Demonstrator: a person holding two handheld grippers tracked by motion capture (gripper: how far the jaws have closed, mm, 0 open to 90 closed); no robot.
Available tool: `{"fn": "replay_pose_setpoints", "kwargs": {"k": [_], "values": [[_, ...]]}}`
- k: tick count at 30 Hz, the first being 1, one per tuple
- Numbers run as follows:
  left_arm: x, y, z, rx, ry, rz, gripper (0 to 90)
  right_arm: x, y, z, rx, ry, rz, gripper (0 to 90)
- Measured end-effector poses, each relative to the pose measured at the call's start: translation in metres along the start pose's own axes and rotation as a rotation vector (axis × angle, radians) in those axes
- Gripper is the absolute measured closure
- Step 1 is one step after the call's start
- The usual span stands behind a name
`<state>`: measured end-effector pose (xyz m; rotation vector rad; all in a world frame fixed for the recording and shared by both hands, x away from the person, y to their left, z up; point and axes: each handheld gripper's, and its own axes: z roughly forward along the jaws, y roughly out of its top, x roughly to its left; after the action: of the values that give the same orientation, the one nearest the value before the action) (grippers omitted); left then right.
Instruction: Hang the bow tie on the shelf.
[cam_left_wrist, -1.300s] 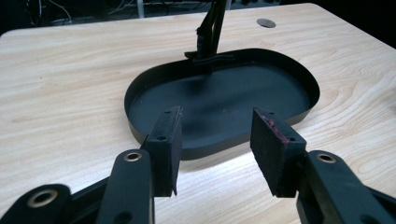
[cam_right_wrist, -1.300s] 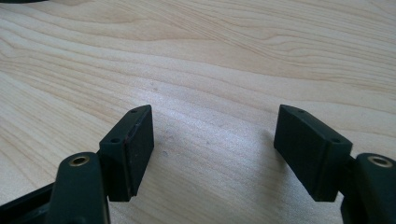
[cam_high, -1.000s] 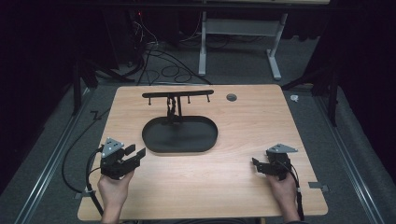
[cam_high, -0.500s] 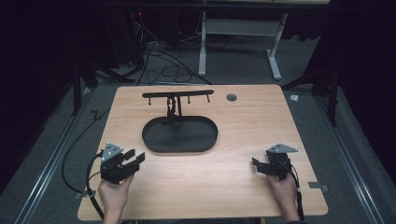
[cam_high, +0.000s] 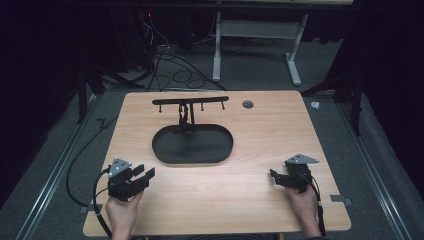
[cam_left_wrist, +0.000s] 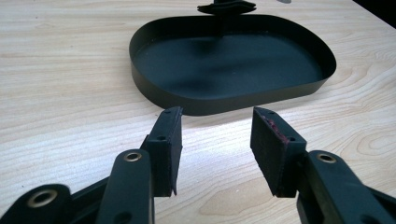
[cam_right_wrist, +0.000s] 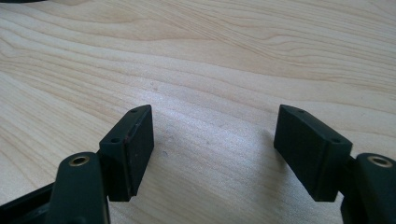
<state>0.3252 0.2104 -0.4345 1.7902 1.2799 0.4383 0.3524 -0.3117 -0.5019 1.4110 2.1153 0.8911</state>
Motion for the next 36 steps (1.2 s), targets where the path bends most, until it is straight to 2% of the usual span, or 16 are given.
{"fn": "replay_pose_setpoints", "kwargs": {"k": [15,20,27,36], "values": [[-0.001,-0.013,0.014,0.039,-0.006,-0.016,53.9,0.000,0.000,0.000,-0.001,-0.001,0.000,29.7],[-0.004,-0.018,0.024,0.058,-0.001,-0.010,53.9,0.000,0.000,0.000,-0.001,0.000,0.001,29.7],[-0.005,-0.026,0.037,0.085,-0.015,-0.028,53.5,0.000,0.000,0.000,-0.002,0.001,0.001,29.7],[-0.013,-0.033,0.055,0.113,0.003,0.004,52.2,0.000,0.000,0.000,-0.002,0.001,0.001,29.7]]}}
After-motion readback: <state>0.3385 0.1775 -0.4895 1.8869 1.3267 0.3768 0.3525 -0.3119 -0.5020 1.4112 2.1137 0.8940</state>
